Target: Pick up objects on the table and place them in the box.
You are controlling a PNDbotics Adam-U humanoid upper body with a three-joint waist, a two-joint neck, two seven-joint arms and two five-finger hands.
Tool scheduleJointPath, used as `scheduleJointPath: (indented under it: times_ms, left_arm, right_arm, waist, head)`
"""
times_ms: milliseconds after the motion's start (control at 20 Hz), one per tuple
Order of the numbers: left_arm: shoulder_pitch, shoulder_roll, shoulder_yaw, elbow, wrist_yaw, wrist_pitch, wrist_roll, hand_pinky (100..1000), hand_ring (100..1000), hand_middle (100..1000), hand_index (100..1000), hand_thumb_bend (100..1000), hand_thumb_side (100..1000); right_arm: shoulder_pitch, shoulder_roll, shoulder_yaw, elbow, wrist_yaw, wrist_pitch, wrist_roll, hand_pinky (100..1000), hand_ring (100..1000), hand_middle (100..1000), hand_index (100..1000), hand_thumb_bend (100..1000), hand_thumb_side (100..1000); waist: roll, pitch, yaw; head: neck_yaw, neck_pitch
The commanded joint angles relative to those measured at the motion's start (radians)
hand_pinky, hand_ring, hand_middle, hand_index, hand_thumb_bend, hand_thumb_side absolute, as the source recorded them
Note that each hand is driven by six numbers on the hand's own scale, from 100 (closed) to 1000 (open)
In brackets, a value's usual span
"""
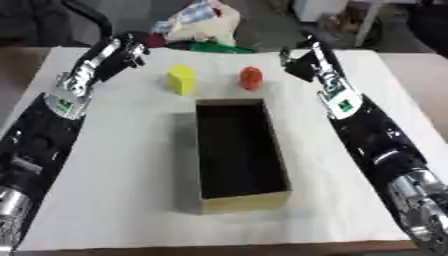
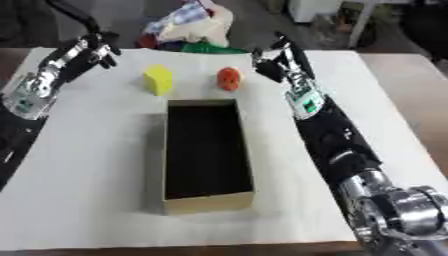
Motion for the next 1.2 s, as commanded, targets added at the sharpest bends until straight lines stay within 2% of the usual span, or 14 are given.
scheduleJointPath:
  times_ms: [50,500,800,900,950,1100,1200]
  left_arm:
    - [-0.029,0.002,-0.007,-0.033,0.005,-0.005,-0.011,645,612,663,915,100,950]
    - [-0.038,-0.023,-0.016,-0.055,0.014,-0.018,-0.033,643,611,663,915,100,949]
    - [-0.042,-0.030,-0.020,-0.061,0.020,-0.021,-0.043,643,612,664,915,100,950]
    - [-0.044,-0.032,-0.021,-0.064,0.022,-0.023,-0.046,643,612,664,915,100,950]
    - [-0.044,-0.032,-0.022,-0.065,0.023,-0.024,-0.047,643,612,665,916,100,950]
    - [-0.045,-0.032,-0.023,-0.065,0.024,-0.024,-0.051,644,613,666,916,100,952]
    - [-0.045,-0.032,-0.022,-0.064,0.023,-0.023,-0.051,643,613,666,916,100,952]
  right_arm:
    - [-0.031,-0.022,-0.001,-0.033,0.113,0.033,0.055,803,667,812,995,100,443]
    - [-0.039,0.004,-0.016,-0.075,0.357,0.144,0.158,818,734,865,993,100,411]
    - [-0.030,0.026,-0.032,-0.097,0.411,0.163,0.205,820,739,872,996,100,448]
    - [-0.026,0.033,-0.036,-0.104,0.413,0.166,0.211,820,737,871,996,100,493]
    - [-0.025,0.036,-0.037,-0.107,0.413,0.165,0.214,821,738,872,997,100,565]
    - [-0.022,0.044,-0.033,-0.114,0.416,0.156,0.229,825,744,878,994,100,676]
    - [-0.021,0.046,-0.032,-0.118,0.417,0.148,0.244,826,744,879,994,100,682]
  waist:
    - [0.002,-0.013,0.005]
    - [0.002,-0.004,0.047]
    - [0.004,0.002,0.056]
    - [0.005,0.003,0.058]
    - [0.006,0.003,0.058]
    - [0.008,0.004,0.057]
    - [0.009,0.004,0.057]
  head:
    - [-0.015,-0.018]
    - [-0.037,-0.034]
    - [-0.040,-0.036]
    - [-0.040,-0.036]
    - [-0.040,-0.035]
    - [-0.041,-0.033]
    - [-0.040,-0.031]
